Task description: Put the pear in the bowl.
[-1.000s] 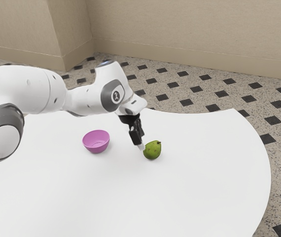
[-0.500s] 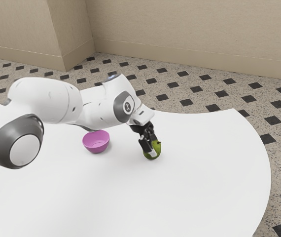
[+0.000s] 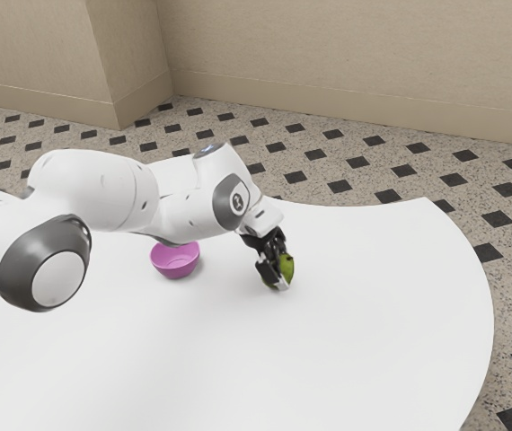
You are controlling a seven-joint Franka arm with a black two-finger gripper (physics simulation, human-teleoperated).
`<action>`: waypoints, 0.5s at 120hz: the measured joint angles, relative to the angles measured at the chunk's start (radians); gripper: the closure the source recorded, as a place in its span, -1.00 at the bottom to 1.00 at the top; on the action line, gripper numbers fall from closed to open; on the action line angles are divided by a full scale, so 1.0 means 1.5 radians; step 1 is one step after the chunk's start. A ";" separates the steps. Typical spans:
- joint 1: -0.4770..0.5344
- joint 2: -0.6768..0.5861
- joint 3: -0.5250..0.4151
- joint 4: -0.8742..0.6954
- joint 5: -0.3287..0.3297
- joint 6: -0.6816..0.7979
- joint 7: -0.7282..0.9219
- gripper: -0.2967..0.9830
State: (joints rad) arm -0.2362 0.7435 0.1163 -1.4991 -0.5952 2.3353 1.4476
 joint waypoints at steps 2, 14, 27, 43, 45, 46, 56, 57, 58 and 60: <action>0.000 0.000 0.000 0.000 0.000 0.000 0.001 -0.26; 0.001 -0.004 0.000 0.000 0.000 0.000 0.008 -0.10; 0.000 -0.019 0.001 -0.006 0.002 0.002 0.014 -0.04; 0.000 -0.093 0.009 -0.069 0.005 0.003 0.020 0.01; 0.000 -0.108 0.011 -0.082 0.006 0.003 0.020 0.02; 0.000 -0.116 0.013 -0.089 0.006 0.003 0.021 0.02; 0.000 -0.198 0.037 -0.161 0.008 0.002 0.024 0.00; 0.000 -0.206 0.040 -0.168 0.008 0.002 0.025 0.00; 0.000 -0.213 0.043 -0.174 0.008 0.002 0.026 0.00; 0.000 -0.226 0.050 -0.185 0.008 0.002 0.027 0.00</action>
State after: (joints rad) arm -0.2356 0.4049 0.1913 -1.7769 -0.5826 2.3378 1.4874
